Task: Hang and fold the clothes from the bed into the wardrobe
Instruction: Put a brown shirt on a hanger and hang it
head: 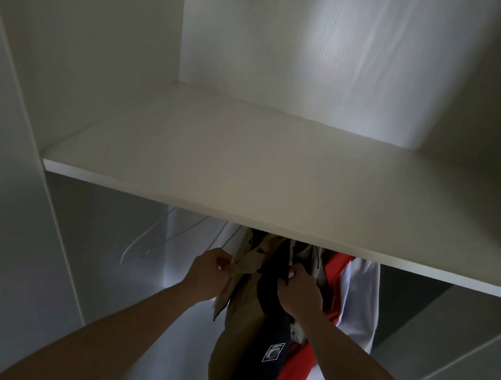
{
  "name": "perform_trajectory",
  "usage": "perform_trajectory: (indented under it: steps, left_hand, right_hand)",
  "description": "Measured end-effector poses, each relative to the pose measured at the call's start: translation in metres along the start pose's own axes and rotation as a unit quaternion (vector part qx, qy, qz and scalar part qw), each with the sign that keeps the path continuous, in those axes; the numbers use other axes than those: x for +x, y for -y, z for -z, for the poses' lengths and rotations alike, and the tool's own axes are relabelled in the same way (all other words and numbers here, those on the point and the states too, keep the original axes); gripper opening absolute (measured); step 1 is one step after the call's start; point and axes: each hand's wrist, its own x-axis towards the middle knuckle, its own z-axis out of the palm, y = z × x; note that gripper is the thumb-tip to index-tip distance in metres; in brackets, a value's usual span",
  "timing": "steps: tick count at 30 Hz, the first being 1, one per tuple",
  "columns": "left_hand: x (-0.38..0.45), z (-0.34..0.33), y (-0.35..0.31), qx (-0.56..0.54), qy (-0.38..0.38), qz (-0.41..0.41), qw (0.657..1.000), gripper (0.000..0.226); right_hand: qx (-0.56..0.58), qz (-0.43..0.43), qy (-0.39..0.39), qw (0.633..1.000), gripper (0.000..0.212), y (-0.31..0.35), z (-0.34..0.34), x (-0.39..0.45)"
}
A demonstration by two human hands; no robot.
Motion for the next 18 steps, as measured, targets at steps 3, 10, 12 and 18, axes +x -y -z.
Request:
perform_trajectory:
  steps: [3,10,12,18]
  left_hand:
    - [-0.004,0.005,-0.005,-0.026,-0.008,0.001,1.0,0.003]
    - [-0.029,0.013,-0.005,-0.038,-0.015,0.044,0.998,0.004]
    - [-0.051,0.011,0.0,-0.021,-0.021,0.048,0.998,0.006]
    - [-0.136,0.012,0.015,-0.026,-0.026,0.061,0.997,0.005]
  right_hand:
    - [-0.017,0.009,-0.002,1.0,0.037,0.002,-0.001,-0.005]
    - [-0.037,0.016,0.007,0.999,0.049,0.004,-0.004,-0.015]
    - [-0.044,0.025,0.006,0.999,0.051,0.002,-0.008,-0.018]
    - [0.023,0.044,0.008,0.999,0.044,-0.007,-0.011,-0.05]
